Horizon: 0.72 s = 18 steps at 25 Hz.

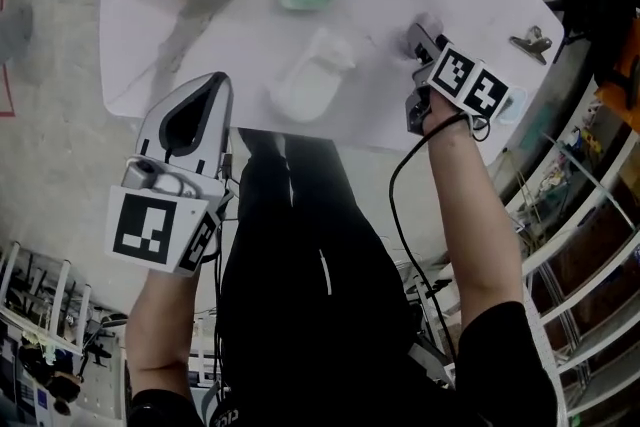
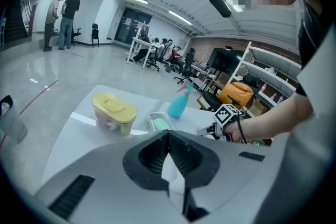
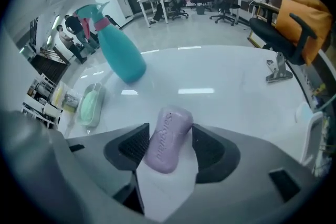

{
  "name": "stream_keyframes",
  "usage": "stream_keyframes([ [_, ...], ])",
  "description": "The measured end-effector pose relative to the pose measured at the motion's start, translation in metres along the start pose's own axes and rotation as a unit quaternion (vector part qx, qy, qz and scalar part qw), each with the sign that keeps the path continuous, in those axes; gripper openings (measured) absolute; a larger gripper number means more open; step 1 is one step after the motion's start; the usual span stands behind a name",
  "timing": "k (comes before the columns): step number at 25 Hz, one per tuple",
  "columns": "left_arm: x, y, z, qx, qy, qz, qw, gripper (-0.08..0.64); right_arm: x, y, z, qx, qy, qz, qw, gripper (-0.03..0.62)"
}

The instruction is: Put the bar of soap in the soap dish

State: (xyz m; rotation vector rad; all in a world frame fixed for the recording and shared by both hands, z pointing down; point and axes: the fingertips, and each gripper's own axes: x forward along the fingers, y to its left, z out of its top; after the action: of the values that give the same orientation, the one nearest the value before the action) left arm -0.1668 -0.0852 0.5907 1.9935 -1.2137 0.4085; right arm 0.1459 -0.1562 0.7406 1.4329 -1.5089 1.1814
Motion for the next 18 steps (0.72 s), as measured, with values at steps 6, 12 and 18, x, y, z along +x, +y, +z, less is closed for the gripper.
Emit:
stream_keyframes([
  [6,-0.005,-0.001,0.003,-0.003,0.005,0.0,1.0,0.011,0.019,-0.003,-0.002,-0.065,0.033,-0.037,0.997,0.255],
  [12,-0.003,-0.004,0.007,-0.013,-0.003,-0.002,0.9999,0.011,0.023,-0.003,-0.005,-0.103,0.053,-0.031,0.993,0.252],
  [18,-0.001,-0.008,0.004,-0.029,-0.004,-0.01,0.9995,0.011,0.024,0.01,-0.003,-0.195,0.053,-0.017,0.979,0.215],
])
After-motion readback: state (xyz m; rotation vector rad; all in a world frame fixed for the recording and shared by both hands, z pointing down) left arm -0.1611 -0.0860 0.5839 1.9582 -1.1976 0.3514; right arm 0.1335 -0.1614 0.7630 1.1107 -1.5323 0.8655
